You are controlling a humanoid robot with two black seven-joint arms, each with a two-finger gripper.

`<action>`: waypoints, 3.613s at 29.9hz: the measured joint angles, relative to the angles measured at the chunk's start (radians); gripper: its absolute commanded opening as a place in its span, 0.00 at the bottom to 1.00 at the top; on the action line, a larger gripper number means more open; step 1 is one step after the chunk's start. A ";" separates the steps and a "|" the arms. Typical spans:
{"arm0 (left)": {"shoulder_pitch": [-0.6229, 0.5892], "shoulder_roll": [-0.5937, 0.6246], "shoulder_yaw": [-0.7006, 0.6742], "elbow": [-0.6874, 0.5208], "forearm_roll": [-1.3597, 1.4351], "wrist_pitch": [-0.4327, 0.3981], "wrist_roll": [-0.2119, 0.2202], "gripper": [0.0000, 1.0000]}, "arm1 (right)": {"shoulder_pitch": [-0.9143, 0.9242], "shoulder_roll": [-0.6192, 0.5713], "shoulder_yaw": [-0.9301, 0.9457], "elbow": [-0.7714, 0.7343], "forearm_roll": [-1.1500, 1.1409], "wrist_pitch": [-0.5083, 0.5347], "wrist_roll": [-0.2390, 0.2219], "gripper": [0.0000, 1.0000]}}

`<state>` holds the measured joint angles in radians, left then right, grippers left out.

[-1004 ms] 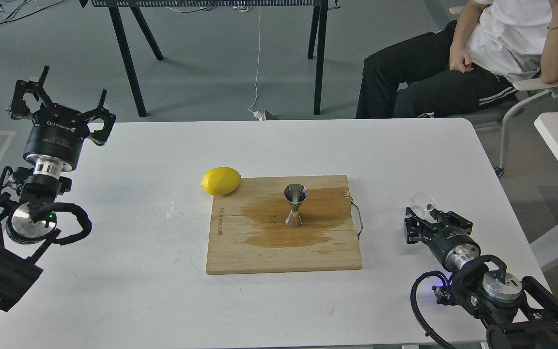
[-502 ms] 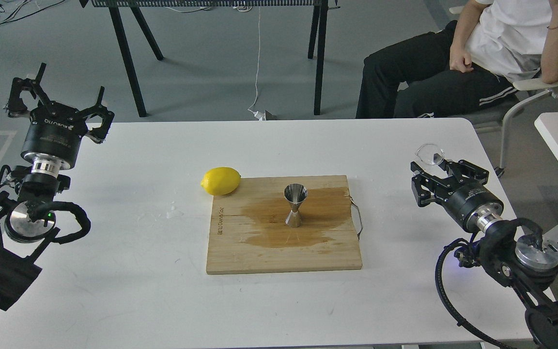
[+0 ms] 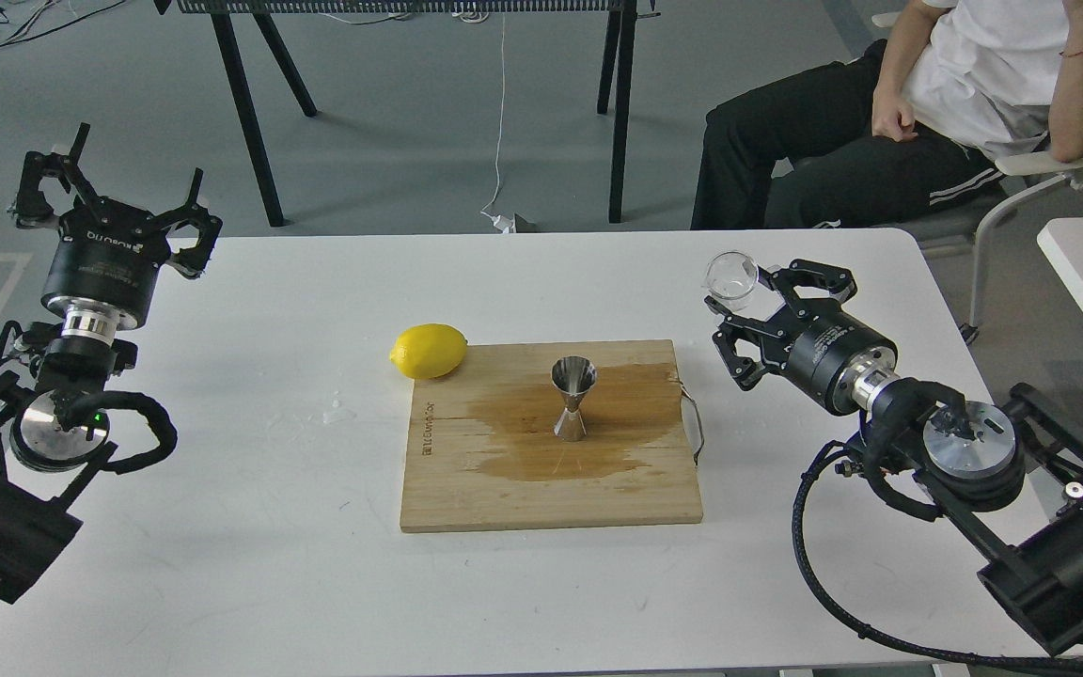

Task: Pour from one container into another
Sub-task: 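Lift the glass cup with the right gripper and move it above the jigger, then tilt the glass cup with the right gripper to pour into the jigger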

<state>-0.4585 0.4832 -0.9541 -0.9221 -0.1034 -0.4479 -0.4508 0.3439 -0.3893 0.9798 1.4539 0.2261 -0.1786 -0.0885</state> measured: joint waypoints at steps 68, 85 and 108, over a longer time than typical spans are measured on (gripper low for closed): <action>0.003 -0.008 0.003 0.006 0.002 0.017 -0.002 1.00 | 0.178 0.105 -0.437 0.009 -0.844 -0.142 0.033 0.35; 0.016 -0.009 0.002 0.006 0.002 0.017 -0.002 1.00 | 0.193 0.103 -0.457 -0.020 -0.910 -0.148 0.055 0.35; 0.018 -0.011 0.001 0.006 0.002 0.017 -0.003 1.00 | 0.252 0.104 -0.543 -0.068 -0.992 -0.162 0.069 0.35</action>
<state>-0.4403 0.4725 -0.9527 -0.9158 -0.1012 -0.4310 -0.4533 0.5960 -0.2852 0.4370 1.3855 -0.7662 -0.3406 -0.0191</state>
